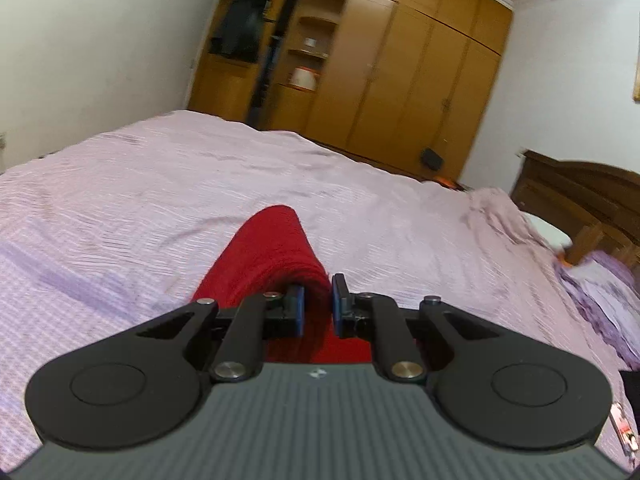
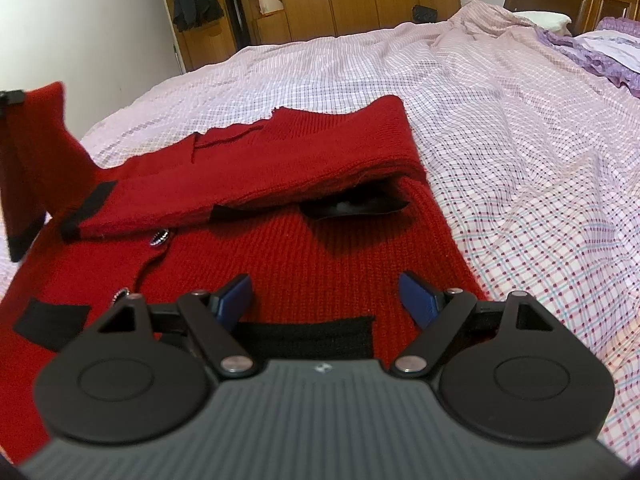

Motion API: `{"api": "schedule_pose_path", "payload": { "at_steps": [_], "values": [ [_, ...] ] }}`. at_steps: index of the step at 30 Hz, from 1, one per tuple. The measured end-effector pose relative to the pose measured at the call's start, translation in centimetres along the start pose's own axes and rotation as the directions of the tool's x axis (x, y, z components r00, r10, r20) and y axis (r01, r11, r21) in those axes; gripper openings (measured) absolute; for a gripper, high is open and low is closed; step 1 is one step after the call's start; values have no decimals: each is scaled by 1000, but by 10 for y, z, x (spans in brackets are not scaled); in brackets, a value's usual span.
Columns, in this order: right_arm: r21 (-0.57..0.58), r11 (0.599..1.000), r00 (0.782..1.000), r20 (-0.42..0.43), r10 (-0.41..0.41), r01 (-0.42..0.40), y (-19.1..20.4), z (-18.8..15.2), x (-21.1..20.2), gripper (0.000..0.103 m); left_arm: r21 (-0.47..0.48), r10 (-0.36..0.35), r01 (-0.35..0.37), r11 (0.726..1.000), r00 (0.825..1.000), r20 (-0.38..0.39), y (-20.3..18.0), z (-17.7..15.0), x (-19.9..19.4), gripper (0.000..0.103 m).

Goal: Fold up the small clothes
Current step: 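Lift the sleeve with the left tool, fold it over the body, open, then withdraw the open left tool from the folded cardigan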

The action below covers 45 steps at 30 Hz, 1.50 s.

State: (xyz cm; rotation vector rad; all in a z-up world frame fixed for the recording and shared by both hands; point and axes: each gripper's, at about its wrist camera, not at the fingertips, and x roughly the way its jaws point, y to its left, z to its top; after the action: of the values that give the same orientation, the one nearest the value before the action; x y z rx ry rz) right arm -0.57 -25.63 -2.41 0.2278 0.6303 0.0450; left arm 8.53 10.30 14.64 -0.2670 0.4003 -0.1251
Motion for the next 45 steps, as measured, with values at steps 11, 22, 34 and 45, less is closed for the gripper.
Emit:
{"api": "schedule_pose_path", "payload": {
  "at_steps": [11,22,34,45],
  "values": [
    [35,999,1000,15,26,-26,-6,-1,-3,83,94,-76,90,992,987,-139,-69,-45,54,15],
    [43,999,999,17,32,-33,-7,0,-3,83,166,-61,124,978,939,-340,-85,-115,109,16],
    [43,999,999,16,32,-32,-8,0,-3,83,238,-20,128,963,912,-410,-88,-124,101,33],
    [41,999,999,14,29,-30,-8,-1,-3,83,215,34,65,974,904,-426,-65,-115,56,55]
  ]
}}
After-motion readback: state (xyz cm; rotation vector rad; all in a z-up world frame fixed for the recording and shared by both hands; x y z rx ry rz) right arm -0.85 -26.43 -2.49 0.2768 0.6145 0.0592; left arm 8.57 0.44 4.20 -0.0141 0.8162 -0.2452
